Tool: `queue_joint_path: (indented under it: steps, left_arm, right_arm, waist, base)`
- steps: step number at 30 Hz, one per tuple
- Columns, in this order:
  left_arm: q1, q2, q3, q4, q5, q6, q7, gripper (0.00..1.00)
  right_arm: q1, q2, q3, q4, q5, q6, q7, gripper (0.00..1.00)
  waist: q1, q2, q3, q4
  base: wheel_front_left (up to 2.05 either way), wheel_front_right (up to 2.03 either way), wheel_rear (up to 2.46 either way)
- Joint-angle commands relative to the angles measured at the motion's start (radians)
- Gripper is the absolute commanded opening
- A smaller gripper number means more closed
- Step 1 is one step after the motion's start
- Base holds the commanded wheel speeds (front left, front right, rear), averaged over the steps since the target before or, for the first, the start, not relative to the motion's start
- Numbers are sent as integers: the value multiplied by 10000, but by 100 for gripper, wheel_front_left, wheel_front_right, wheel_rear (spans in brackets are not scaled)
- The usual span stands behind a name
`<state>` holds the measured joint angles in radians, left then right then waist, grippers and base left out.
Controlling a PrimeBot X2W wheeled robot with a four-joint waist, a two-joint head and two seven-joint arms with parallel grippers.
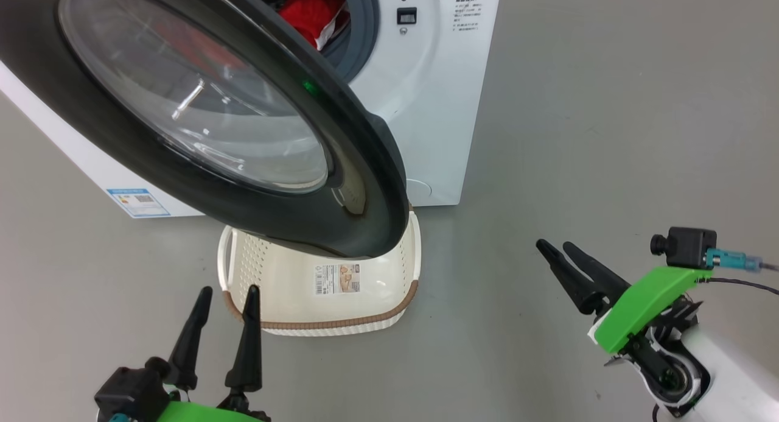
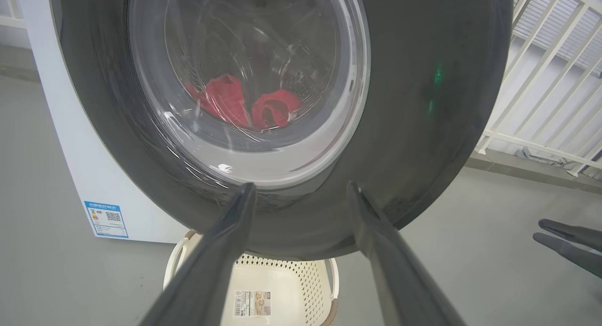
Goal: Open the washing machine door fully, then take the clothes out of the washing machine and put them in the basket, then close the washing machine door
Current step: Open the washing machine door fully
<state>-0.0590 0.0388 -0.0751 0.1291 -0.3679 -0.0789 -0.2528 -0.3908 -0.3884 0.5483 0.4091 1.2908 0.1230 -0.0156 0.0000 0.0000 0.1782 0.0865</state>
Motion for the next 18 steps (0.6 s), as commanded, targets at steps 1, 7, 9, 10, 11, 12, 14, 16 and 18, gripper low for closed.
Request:
queue_joint_path:
  steps: [1,7,9,10,11,12,14,16,18]
  left_arm:
    - [-29,114,354,-223,100,-47,-90,100]
    - [-35,114,432,-191,115,-47,-90,100]
    - [-37,114,452,-178,115,-51,-90,100]
    - [-38,114,460,-171,115,-54,-90,100]
    - [-37,114,468,-167,114,-56,-90,100]
    - [-33,114,476,-164,114,-57,-90,100]
    - [-26,114,487,-159,110,-58,-90,100]
    - [-16,114,495,-156,111,-59,-90,100]
    - [-9,114,519,-165,111,-50,-90,100]
  right_arm:
    - [80,-207,180,-233,-137,77,-202,100]
    - [-20,-606,1121,-108,-514,77,-1511,100]
    - [-55,-696,1413,-11,-569,77,-1833,100]
    - [-73,-744,1549,49,-613,77,-1966,100]
    - [-87,-785,1664,116,-664,77,-2083,100]
    - [-99,-814,1759,192,-717,77,-2188,100]
    - [-119,-839,1863,327,-834,77,-2345,100]
    - [-115,-800,1807,408,-933,77,-2427,100]
    - [-115,-723,1465,400,-1184,77,-2451,100]
  waist:
    - [0,0,-9,-4]
    - [0,0,-22,-38]
    - [0,0,-33,-53]
    - [0,0,-40,-61]
    - [0,0,-48,-69]
    - [0,0,-55,-77]
    - [0,0,-70,-92]
    - [0,0,-83,-105]
    - [0,0,-80,-131]
  base:
    - [0,0,0]
    - [0,0,0]
    - [0,0,0]
    - [0,0,0]
    - [0,0,0]
    - [0,0,0]
    - [0,0,0]
    - [0,0,0]
    - [0,0,0]
